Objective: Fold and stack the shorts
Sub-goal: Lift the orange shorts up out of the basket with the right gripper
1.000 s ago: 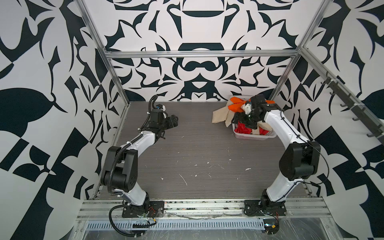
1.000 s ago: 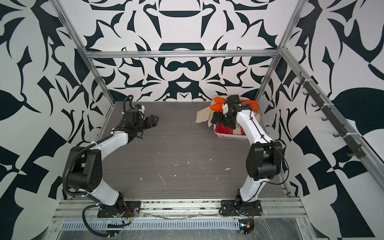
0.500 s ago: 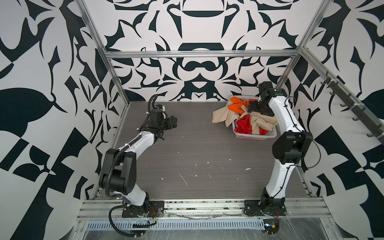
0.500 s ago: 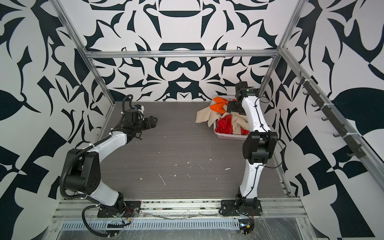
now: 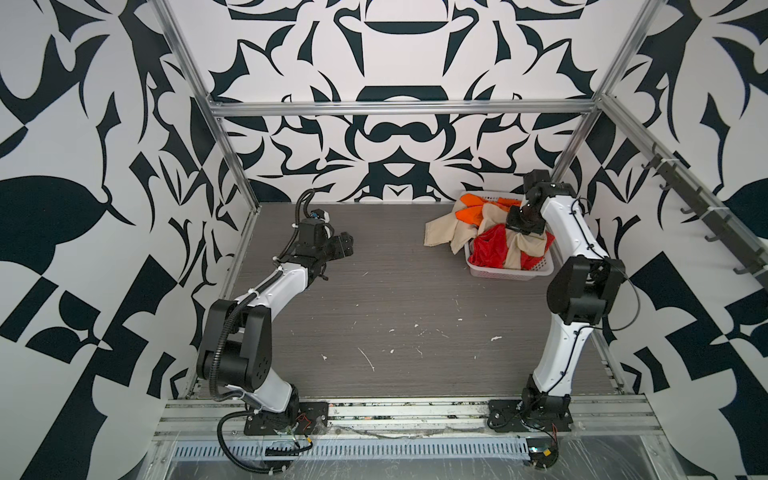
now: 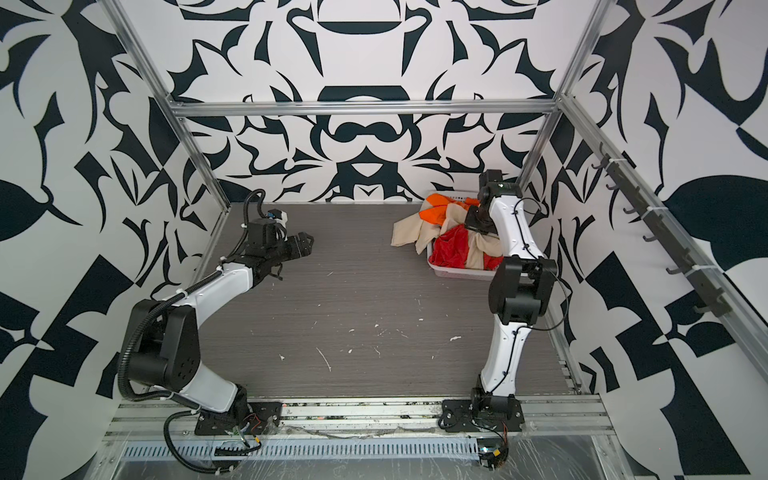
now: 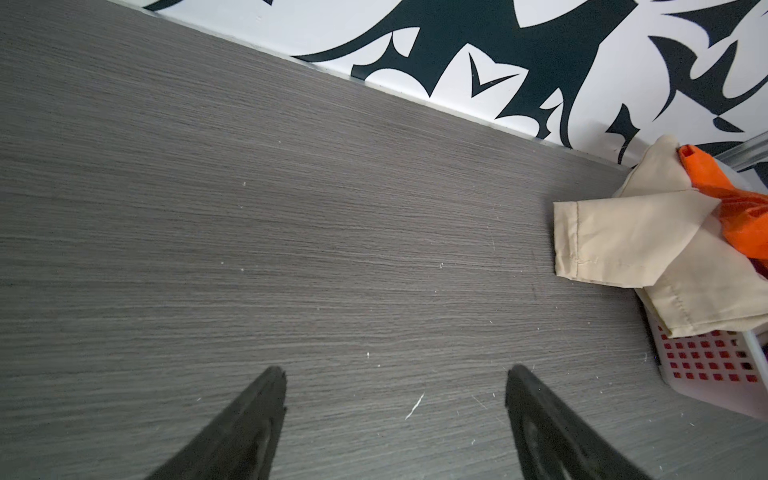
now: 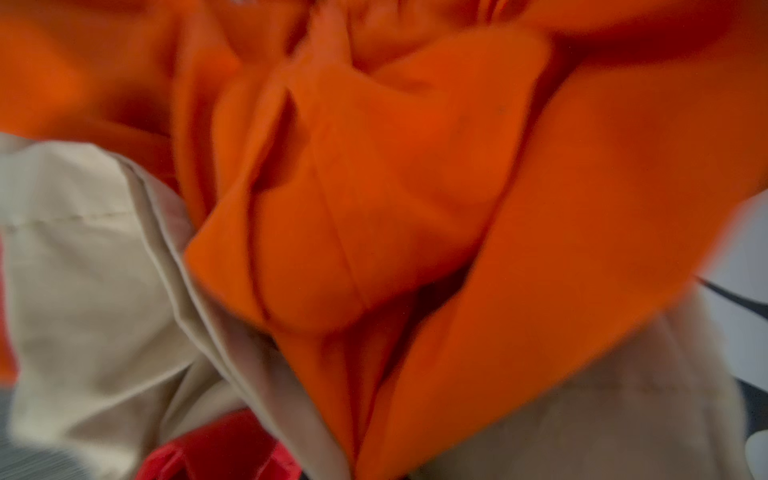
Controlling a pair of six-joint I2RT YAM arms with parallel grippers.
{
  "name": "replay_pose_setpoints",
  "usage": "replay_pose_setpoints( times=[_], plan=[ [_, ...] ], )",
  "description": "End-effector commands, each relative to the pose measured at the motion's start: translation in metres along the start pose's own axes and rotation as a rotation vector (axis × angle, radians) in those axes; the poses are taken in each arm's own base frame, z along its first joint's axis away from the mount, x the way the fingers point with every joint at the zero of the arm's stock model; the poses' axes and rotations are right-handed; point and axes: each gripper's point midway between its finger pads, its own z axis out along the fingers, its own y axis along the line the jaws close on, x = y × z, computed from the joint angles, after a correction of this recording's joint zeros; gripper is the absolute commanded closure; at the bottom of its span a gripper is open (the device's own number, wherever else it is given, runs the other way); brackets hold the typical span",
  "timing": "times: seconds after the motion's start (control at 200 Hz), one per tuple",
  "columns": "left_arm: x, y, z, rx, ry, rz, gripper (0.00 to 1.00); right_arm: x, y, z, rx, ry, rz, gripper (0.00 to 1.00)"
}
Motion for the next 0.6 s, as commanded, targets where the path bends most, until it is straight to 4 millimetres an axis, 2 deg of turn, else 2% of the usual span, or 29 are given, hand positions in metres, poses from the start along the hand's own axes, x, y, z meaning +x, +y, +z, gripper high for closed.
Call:
replay_pose_setpoints(
  times=[0.0,0.2,0.275,0.355,0.495,0.595],
  plan=[
    [-0.004,-0.003,-0.01,0.002,-0.018,-0.001,0.13,-0.049,0.018,-0.088,-0.114,-0.26,0.002,1.0],
    [-0.009,-0.007,-0.016,0.018,-0.037,-0.012,0.14,-0.079,0.022,-0.156,-0.155,-0.439,-0.01,1.0],
    [-0.011,-0.008,-0.019,0.02,-0.045,-0.011,0.14,-0.09,0.018,-0.179,-0.135,-0.508,-0.005,1.0],
    [-0.013,-0.009,-0.022,0.023,-0.056,-0.013,0.14,-0.1,0.011,-0.193,-0.098,-0.566,0.002,1.0],
    [-0.013,-0.01,-0.027,0.03,-0.064,-0.014,0.14,-0.122,-0.003,-0.206,-0.015,-0.657,0.031,1.0],
    [-0.012,-0.011,-0.029,0.032,-0.065,-0.014,0.14,-0.136,0.003,-0.218,-0.041,-0.713,0.033,1.0]
  ],
)
